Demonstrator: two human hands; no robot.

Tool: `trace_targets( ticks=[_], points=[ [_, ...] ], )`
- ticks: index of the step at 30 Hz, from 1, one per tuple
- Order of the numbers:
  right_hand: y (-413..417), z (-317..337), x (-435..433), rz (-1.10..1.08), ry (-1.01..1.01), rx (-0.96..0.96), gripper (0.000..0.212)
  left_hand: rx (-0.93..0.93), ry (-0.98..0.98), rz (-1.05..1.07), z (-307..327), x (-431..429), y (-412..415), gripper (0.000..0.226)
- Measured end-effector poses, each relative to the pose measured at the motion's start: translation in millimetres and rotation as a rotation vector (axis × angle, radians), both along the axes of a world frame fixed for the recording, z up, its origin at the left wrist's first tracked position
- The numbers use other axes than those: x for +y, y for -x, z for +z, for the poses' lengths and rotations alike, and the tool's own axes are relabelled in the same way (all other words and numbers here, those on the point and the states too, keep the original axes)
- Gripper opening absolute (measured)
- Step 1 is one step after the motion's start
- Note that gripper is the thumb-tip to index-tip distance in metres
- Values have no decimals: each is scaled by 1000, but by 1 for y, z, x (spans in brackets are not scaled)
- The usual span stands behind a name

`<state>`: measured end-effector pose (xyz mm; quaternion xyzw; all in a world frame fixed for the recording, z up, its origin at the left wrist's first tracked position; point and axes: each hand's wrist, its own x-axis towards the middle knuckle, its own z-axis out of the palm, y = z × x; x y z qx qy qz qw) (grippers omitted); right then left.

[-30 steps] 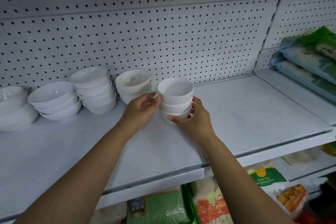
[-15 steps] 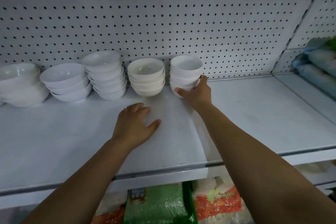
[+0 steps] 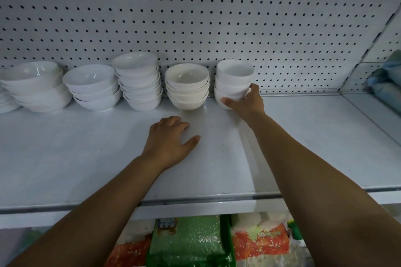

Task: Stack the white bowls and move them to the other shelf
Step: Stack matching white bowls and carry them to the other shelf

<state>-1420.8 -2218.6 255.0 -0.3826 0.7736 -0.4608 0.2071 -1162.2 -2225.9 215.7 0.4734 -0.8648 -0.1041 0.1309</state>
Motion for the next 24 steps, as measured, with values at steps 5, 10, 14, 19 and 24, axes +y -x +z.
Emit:
trace_targets(
  ticks=[5, 10, 14, 19, 24],
  points=[
    [-14, -2, 43, -23, 3, -27, 102, 114, -91, -92, 3, 4, -24, 77],
    [-75, -14, 128, 47, 137, -23, 84, 219, 14, -109, 9, 39, -78, 64],
    [-134, -16, 160, 313, 101, 160, 80, 265, 46, -23, 8, 84, -133, 66],
    [-214, -7, 150, 606, 100, 147, 78, 320, 48, 208, -4, 137, -214, 65],
    [-312, -7, 146, 920, 75, 239, 79, 280, 68, 529, -9, 214, -315, 63]
  ],
)
